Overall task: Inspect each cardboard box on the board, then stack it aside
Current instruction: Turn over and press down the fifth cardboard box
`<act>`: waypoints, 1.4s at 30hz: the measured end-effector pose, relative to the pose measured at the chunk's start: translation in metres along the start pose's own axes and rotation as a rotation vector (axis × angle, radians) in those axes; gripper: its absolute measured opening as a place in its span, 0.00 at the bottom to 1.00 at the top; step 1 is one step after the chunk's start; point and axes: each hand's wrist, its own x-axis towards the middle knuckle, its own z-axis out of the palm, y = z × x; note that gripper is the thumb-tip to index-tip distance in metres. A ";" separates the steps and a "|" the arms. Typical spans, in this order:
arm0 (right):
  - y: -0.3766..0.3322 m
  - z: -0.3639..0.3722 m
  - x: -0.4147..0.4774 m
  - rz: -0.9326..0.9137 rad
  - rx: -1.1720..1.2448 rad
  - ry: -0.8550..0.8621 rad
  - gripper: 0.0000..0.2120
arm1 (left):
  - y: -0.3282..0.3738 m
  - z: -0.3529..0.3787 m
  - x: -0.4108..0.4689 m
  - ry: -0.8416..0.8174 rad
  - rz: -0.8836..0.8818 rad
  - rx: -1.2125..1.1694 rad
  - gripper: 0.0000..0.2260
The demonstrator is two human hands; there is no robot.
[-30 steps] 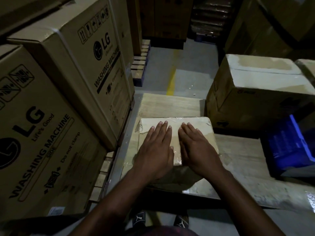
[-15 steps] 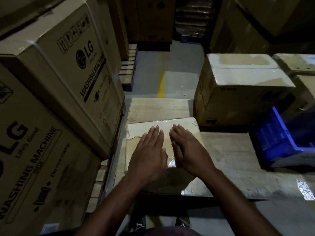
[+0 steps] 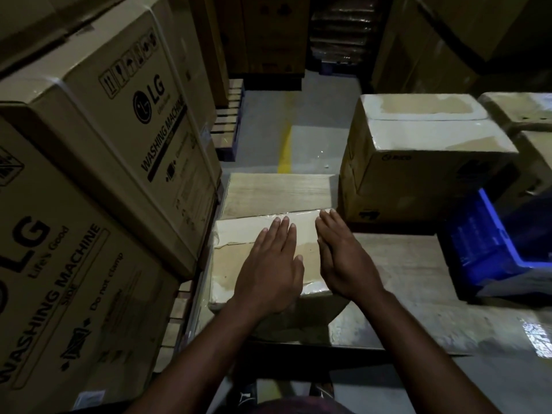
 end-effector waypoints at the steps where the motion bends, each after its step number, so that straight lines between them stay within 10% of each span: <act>1: 0.000 0.001 -0.001 0.003 0.014 0.016 0.24 | 0.000 0.000 -0.001 0.005 -0.001 -0.008 0.31; 11: 0.001 -0.005 0.001 0.487 0.306 -0.065 0.36 | -0.052 -0.023 -0.001 0.255 -0.541 -0.044 0.32; 16: 0.004 -0.007 0.001 0.465 0.460 -0.077 0.25 | -0.064 -0.014 -0.014 0.210 -0.818 -0.693 0.27; 42: 0.036 -0.008 0.016 0.392 0.589 0.095 0.25 | -0.040 0.016 -0.033 0.617 -0.840 -0.989 0.15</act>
